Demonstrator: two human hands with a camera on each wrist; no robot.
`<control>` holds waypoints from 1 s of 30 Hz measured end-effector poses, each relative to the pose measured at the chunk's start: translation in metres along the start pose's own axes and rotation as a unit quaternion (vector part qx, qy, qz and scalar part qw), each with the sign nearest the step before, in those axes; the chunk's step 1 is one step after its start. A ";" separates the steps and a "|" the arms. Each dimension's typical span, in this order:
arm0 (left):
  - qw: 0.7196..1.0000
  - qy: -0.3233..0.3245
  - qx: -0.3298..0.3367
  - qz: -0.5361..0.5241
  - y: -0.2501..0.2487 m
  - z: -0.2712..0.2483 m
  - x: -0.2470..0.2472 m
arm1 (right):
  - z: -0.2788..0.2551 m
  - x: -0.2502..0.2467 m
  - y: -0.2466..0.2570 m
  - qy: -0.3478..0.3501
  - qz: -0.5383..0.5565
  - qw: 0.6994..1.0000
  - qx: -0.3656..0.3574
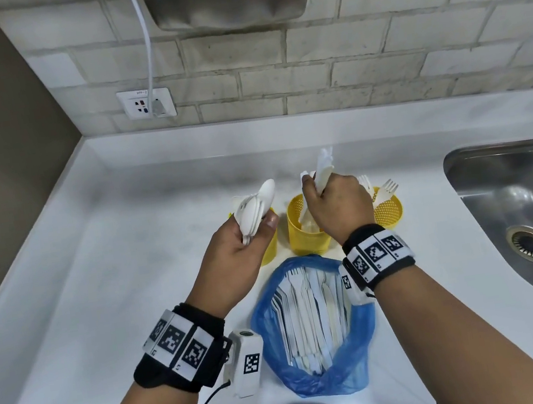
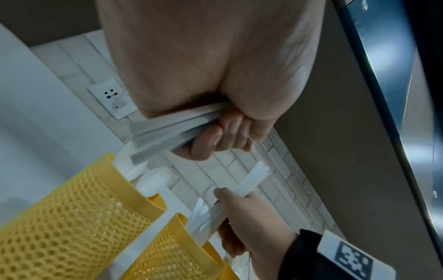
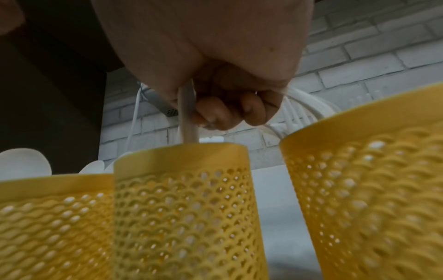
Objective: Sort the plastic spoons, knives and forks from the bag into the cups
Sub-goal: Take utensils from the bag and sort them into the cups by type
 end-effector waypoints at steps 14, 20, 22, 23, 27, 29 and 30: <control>0.998 0.046 0.040 -0.015 -0.017 -0.003 0.007 | -0.019 -0.041 0.077 0.010 0.275 0.949 -0.151; 0.992 0.086 0.028 -0.084 -0.012 -0.001 0.014 | -0.045 -0.039 0.119 0.145 0.306 0.920 -0.198; 0.991 0.092 0.032 -0.094 -0.017 -0.003 0.014 | -0.046 -0.038 0.122 0.155 0.280 0.924 -0.208; 0.989 0.098 0.033 -0.104 -0.020 -0.003 0.015 | -0.047 -0.038 0.123 0.160 0.266 0.926 -0.214; 0.986 0.111 0.024 -0.121 -0.018 -0.004 0.017 | -0.048 -0.037 0.125 0.181 0.244 0.925 -0.227; 0.986 0.115 0.019 -0.118 -0.014 -0.004 0.018 | -0.048 -0.038 0.125 0.185 0.248 0.923 -0.230; 0.987 0.117 0.016 -0.113 -0.012 -0.003 0.019 | -0.047 -0.039 0.123 0.186 0.250 0.923 -0.227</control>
Point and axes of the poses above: each hand's wrist, its own z-axis towards the middle knuckle, its own x-axis out of the palm, y = z × x, the point moved 10 cm from there along z, towards the middle knuckle, and after that the axes turned 14 degrees about z, right-handed, at the moved point
